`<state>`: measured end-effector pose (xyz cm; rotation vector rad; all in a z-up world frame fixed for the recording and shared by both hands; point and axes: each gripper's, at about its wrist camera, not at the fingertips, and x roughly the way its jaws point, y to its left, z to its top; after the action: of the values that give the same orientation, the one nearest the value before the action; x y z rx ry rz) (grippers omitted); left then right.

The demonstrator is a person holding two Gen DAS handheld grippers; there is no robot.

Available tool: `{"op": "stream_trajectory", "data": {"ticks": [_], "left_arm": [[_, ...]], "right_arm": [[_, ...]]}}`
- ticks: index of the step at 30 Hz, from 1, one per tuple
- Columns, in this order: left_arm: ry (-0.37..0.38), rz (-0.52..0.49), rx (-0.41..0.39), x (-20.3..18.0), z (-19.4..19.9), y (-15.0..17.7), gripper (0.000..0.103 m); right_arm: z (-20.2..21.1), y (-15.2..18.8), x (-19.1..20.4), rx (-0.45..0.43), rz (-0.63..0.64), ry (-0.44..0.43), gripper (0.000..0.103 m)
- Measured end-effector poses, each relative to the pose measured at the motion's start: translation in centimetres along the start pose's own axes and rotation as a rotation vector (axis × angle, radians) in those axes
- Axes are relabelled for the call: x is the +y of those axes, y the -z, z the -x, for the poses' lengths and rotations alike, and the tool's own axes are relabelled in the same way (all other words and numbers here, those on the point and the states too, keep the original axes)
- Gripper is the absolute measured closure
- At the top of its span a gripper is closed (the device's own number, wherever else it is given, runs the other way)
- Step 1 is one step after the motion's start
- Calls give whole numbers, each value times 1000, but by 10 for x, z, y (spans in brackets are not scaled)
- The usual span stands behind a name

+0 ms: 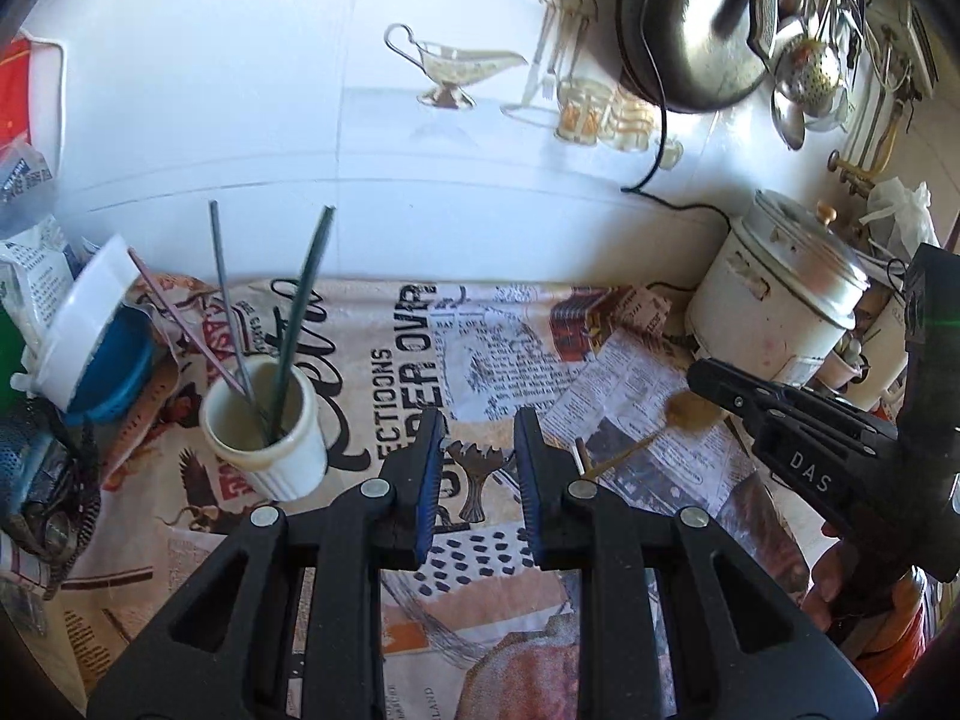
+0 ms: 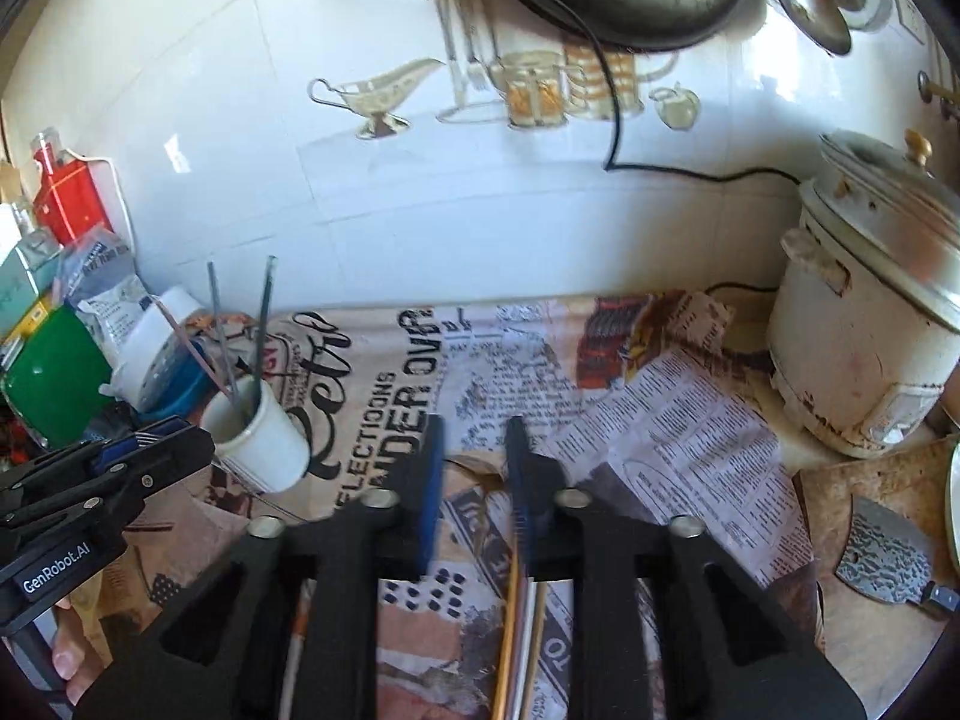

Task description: Organize utensils

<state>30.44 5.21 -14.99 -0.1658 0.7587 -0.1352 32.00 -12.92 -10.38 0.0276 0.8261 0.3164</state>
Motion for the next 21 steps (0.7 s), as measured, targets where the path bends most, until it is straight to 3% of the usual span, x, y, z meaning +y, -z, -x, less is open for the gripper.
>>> {"op": "stream_trajectory", "data": {"ticks": [5,11,14,18,21], "left_arm": [[-15,15,-42,21,18,-9,81],[-45,27,-57,44,30,-12,81],[-61,30,-55,52,31,-10,81],[-64,35,-39,58,28,-8,81],[-60,46,-16,62,22,-4,81]], "right_arm": [[-3,-5,23,-22,23,-10,99],[-14,2,25,45,43,12,99],[-29,18,18,149,69,31,96],[-61,54,8,333,86,33,83],[-87,86,1,483,71,6,82]]}}
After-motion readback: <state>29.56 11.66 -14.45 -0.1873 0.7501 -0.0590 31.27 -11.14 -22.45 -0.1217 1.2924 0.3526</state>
